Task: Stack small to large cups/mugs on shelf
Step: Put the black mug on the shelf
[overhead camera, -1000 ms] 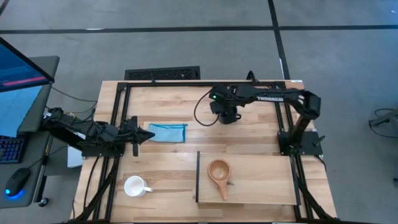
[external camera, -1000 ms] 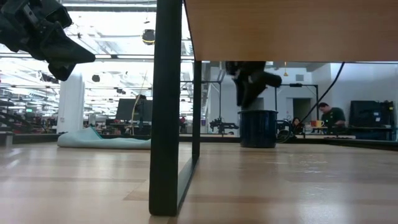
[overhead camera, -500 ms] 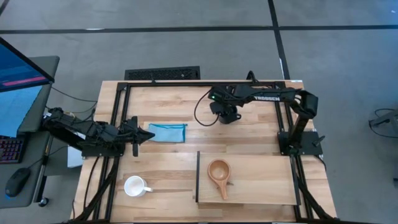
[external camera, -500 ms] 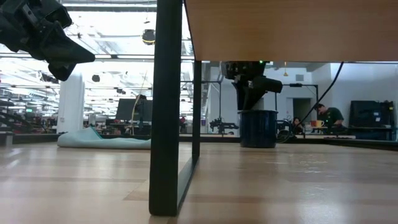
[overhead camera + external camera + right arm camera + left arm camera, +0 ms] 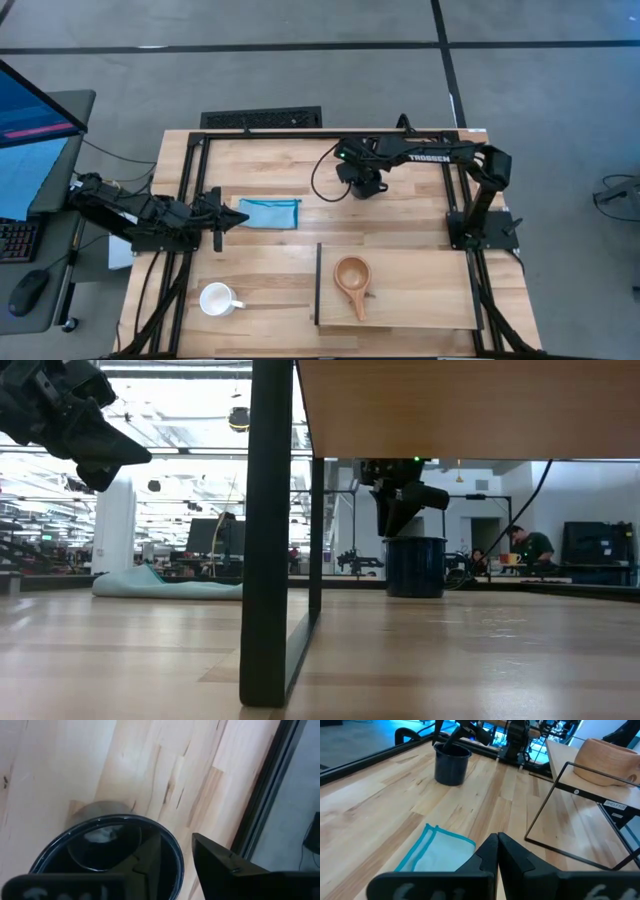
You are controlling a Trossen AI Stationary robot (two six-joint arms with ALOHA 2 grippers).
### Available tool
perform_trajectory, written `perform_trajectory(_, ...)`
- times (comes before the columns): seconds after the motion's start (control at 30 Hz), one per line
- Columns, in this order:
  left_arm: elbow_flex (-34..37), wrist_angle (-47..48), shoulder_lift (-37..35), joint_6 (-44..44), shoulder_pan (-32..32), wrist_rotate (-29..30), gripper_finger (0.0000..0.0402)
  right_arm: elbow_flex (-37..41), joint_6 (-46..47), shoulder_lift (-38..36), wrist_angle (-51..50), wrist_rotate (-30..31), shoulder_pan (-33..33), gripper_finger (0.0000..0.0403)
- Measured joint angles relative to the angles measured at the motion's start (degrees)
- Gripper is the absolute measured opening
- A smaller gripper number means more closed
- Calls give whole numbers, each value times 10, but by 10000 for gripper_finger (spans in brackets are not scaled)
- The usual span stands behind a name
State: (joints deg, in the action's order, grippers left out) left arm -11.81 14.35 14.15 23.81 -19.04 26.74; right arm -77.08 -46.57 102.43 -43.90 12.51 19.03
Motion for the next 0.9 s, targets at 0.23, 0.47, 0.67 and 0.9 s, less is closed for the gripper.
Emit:
perform_trajectory(0.23,0,0,0,0,0,0,0,0,0,0,-9,0,2,127)
perform_trajectory(0.47,0,0,0,0,0,0,0,0,0,0,-18,-1,6,127)
perform_trajectory(0.67,0,3,0,0,0,0,0,0,1,0,-23,0,11,127)
perform_trajectory(0.9,0,3,0,0,0,0,0,0,31,19,-18,15,10,127)
